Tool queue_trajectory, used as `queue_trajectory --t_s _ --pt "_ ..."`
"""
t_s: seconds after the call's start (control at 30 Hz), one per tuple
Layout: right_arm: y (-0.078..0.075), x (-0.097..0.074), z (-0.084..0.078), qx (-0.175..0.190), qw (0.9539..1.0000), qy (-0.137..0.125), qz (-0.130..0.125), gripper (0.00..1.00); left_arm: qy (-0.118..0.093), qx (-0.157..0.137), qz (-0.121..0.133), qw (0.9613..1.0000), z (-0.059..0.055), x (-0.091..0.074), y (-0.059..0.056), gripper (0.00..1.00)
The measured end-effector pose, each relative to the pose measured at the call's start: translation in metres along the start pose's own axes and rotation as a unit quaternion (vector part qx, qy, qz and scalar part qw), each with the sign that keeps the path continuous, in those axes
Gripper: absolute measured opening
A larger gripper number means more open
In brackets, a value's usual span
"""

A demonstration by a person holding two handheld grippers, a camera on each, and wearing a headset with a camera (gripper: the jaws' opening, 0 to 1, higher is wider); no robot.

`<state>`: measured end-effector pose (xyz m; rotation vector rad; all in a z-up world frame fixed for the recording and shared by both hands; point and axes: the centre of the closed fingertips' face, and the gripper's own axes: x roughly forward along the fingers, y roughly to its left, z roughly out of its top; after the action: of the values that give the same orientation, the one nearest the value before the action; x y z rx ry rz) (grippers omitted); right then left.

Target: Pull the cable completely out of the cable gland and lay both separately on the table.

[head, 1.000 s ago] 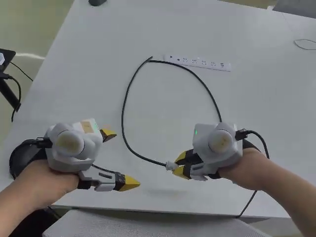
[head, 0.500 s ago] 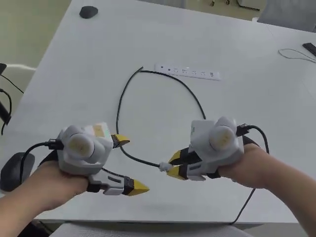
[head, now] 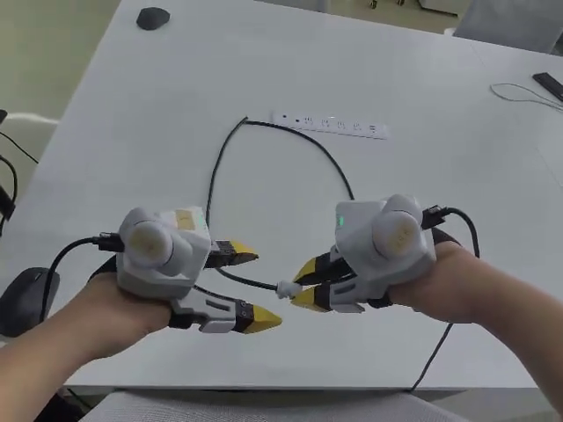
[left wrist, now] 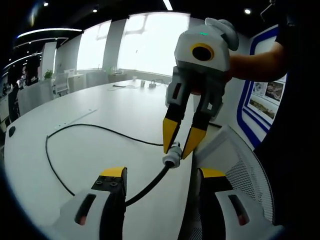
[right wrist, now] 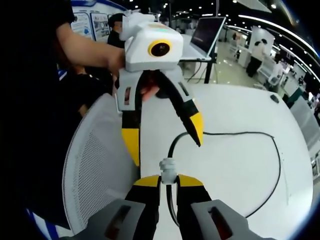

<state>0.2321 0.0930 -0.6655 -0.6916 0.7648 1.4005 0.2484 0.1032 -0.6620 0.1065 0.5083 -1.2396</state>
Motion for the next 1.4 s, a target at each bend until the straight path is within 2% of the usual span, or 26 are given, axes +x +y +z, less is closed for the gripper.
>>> queue_trajectory --t_s 0.1,0.27,0.37,0.5,0.63,0.93,1.1,1.4 --pt "0.003 -0.002 0.003 -0.014 0.9999 -0.001 0.002 0.06 -0.005 0.009 -0.012 0.9999 0.003 0.002 -0.005 0.54" --pt "0.003 -0.003 0.002 -0.034 0.9994 0.001 -0.002 0.06 -0.005 0.005 -0.027 0.9996 0.003 0.003 -0.011 0.46" --pt "0.004 -0.004 0.003 -0.047 0.9989 0.000 -0.004 0.06 -0.012 0.004 -0.033 0.9994 0.007 0.003 -0.014 0.42" --pt "0.007 -0.004 0.002 -0.055 0.9985 0.000 -0.002 0.06 -0.009 0.009 -0.032 0.9994 0.005 0.005 -0.015 0.39" --pt "0.007 -0.005 0.003 -0.065 0.9979 -0.004 -0.002 0.06 -0.003 0.013 -0.036 0.9993 0.002 0.007 -0.015 0.33" --pt "0.007 -0.006 0.001 -0.078 0.9969 -0.008 -0.002 0.06 -0.016 0.019 -0.049 0.9985 0.007 0.010 -0.022 0.24" --pt "0.005 -0.008 0.002 -0.075 0.9970 -0.020 -0.003 0.06 -0.020 0.023 -0.050 0.9983 0.010 0.012 -0.021 0.18" --pt "0.002 -0.009 -0.003 -0.082 0.9955 -0.049 -0.005 0.06 -0.032 0.024 -0.056 0.9976 0.012 0.015 -0.020 0.16"
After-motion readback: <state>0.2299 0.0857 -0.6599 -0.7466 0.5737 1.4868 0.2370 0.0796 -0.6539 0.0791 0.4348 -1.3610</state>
